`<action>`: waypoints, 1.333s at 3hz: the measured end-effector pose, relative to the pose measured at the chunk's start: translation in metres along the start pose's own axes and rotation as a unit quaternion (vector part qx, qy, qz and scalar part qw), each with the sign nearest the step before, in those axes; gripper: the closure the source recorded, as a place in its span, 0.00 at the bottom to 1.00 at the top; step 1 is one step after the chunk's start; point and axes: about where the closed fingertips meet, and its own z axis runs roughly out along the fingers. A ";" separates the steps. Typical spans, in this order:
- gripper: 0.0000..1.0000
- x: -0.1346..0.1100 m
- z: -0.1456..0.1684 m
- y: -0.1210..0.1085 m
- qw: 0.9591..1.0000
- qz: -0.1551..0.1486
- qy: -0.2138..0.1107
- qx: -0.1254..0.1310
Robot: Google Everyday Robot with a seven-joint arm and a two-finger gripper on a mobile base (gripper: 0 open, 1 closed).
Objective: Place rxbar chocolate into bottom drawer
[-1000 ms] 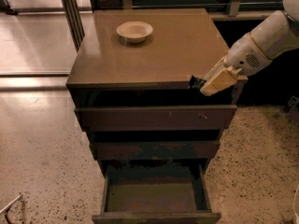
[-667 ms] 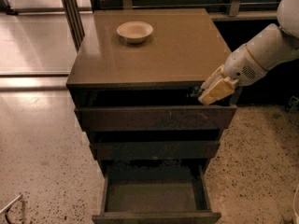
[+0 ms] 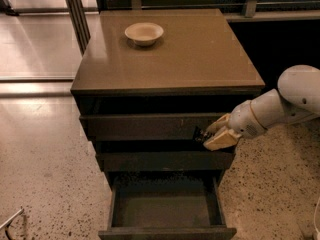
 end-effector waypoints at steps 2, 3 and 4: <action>1.00 0.024 0.025 0.000 1.000 -0.005 0.004 0.006; 1.00 0.066 0.077 0.001 1.000 -0.020 -0.002 0.004; 1.00 0.108 0.135 0.001 0.999 -0.017 -0.014 -0.023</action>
Offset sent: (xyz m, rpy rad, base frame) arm -0.0088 -0.0065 -0.0922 -0.0343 -0.0414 -0.0047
